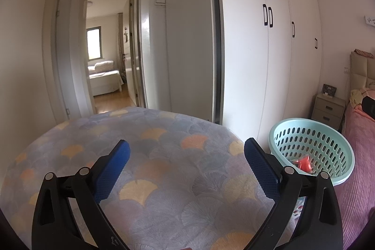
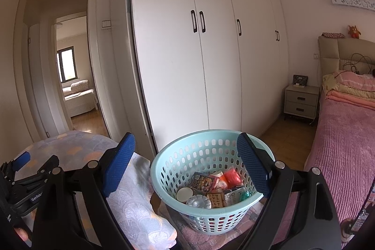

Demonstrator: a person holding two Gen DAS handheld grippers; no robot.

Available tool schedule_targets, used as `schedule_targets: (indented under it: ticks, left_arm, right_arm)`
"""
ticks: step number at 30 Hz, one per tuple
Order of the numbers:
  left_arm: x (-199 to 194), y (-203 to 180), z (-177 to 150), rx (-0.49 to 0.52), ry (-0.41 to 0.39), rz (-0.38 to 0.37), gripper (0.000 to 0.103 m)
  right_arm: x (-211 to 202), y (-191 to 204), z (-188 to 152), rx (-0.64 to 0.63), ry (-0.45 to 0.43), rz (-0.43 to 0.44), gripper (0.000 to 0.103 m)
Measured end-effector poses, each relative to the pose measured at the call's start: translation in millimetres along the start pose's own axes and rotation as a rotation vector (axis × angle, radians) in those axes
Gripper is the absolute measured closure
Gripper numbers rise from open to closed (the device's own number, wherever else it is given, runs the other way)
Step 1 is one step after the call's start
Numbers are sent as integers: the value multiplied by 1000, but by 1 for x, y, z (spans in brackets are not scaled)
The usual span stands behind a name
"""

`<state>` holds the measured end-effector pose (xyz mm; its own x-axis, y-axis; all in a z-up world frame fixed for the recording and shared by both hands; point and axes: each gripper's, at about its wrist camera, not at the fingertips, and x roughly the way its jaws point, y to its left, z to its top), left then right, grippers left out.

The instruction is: Collect trash

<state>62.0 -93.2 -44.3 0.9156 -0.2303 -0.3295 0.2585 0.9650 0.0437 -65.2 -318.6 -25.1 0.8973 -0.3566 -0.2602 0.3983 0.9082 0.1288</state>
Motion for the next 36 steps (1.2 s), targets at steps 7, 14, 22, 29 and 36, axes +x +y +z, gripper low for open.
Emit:
schedule_targets:
  ticks: [7, 14, 22, 29, 36]
  left_arm:
    - [-1, 1, 0, 1, 1, -5, 8]
    - [-1, 1, 0, 0, 2, -7, 8]
    - [-1, 1, -1, 1, 4, -8, 8]
    - [-1, 1, -1, 2, 5, -8, 8]
    - [-1, 1, -1, 2, 6, -8, 8]
  right_arm:
    - [-1, 3, 0, -7, -4, -4, 19]
    - [-1, 4, 0, -6, -3, -3, 19]
    - [-2, 5, 0, -7, -2, -3, 19]
    - [0, 4, 1, -5, 4, 3, 19]
    - [2, 4, 2, -9, 5, 9, 19]
